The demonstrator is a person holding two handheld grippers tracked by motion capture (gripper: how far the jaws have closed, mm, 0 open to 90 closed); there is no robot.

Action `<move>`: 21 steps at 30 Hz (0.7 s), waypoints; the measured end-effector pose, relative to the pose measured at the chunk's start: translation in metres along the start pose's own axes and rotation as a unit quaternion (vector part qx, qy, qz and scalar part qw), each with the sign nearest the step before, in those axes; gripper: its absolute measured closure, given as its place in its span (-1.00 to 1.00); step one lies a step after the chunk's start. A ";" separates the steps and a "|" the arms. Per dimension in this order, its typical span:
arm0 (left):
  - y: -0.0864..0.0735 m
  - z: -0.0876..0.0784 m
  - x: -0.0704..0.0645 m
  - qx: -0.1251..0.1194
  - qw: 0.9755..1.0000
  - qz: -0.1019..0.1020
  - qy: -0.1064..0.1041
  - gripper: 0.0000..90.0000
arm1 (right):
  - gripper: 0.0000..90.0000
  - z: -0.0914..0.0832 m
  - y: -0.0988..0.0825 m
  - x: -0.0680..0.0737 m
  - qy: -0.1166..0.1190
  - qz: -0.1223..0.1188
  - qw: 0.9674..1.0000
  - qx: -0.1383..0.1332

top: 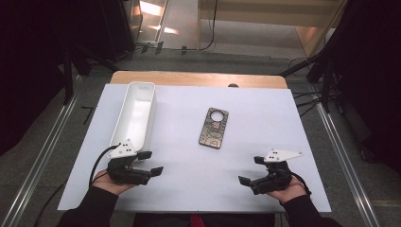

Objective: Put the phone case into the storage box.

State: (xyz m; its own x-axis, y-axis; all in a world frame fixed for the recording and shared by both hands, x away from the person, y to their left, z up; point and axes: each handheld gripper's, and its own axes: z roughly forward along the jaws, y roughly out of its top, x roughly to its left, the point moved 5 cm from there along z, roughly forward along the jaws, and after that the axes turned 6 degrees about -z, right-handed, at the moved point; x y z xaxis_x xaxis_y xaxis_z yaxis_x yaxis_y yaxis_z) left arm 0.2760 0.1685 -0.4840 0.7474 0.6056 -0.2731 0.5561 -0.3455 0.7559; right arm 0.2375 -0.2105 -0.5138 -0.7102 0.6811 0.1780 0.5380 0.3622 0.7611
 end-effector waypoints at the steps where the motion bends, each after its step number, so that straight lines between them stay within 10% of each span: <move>1: 0.000 0.000 0.000 0.000 1.000 0.003 0.002 -0.45 | -1.00 0.000 0.000 0.000 0.000 -0.002 1.000 0.000; 21: -0.001 0.003 0.002 0.011 1.000 -0.005 0.000 -0.45 | -1.00 0.002 -0.001 0.001 0.012 0.006 1.000 0.001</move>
State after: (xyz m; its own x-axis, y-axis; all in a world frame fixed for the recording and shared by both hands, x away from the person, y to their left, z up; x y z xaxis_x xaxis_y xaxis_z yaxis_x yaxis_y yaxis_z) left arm 0.2778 0.1678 -0.4866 0.7414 0.6096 -0.2805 0.5717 -0.3549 0.7397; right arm 0.2375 -0.2083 -0.5156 -0.7143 0.6698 0.2027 0.5474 0.3544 0.7581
